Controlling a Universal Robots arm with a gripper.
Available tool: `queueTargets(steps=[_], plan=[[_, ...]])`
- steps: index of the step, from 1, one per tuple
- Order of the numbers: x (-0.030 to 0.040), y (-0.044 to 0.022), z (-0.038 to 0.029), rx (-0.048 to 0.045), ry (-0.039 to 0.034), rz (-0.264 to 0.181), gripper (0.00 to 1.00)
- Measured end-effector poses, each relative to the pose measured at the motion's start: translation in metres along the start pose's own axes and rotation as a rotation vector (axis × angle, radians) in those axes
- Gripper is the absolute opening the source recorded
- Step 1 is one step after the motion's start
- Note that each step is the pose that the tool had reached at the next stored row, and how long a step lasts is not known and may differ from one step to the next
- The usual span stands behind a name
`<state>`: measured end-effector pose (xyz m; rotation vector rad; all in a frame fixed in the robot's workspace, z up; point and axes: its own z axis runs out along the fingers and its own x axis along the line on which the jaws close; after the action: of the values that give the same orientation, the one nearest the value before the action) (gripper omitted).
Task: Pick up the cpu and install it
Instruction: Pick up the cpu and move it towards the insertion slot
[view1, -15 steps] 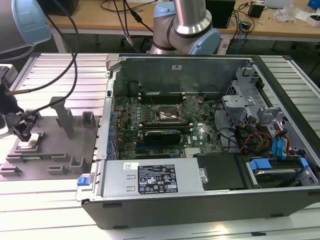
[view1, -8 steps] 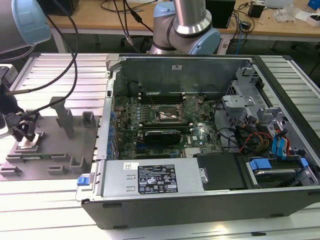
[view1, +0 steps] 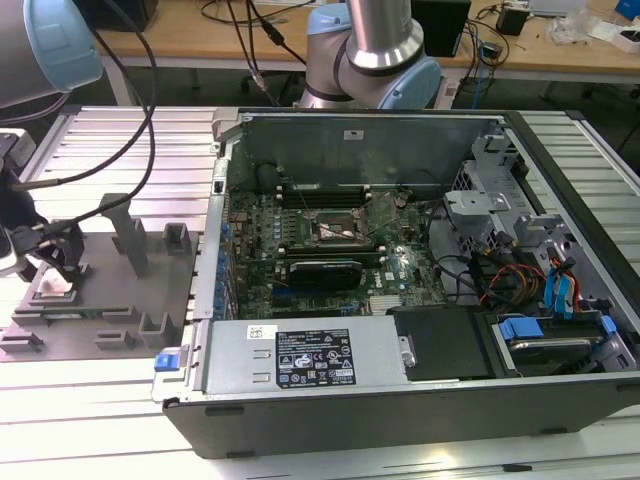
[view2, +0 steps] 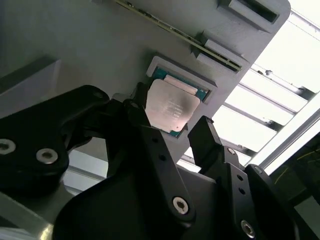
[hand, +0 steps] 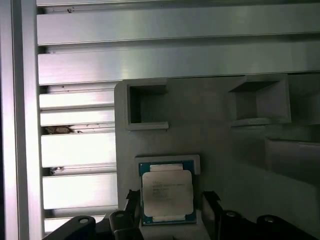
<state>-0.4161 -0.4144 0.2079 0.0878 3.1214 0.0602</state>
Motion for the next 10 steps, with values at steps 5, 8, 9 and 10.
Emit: queueTargets(steps=[5,8,9,10], plan=[[0.0003,-0.0002,0.0098,-0.0001,0.0004,0.0,0.6],[0.0004,0.0001,0.0144,-0.0002,0.0004,-0.001,0.6],[0.0004,0.0002,0.0167,-0.0001,0.0004,-0.001,0.6],[0.0005,0.0002,0.0179,-0.0001,0.0004,-0.001,0.6]])
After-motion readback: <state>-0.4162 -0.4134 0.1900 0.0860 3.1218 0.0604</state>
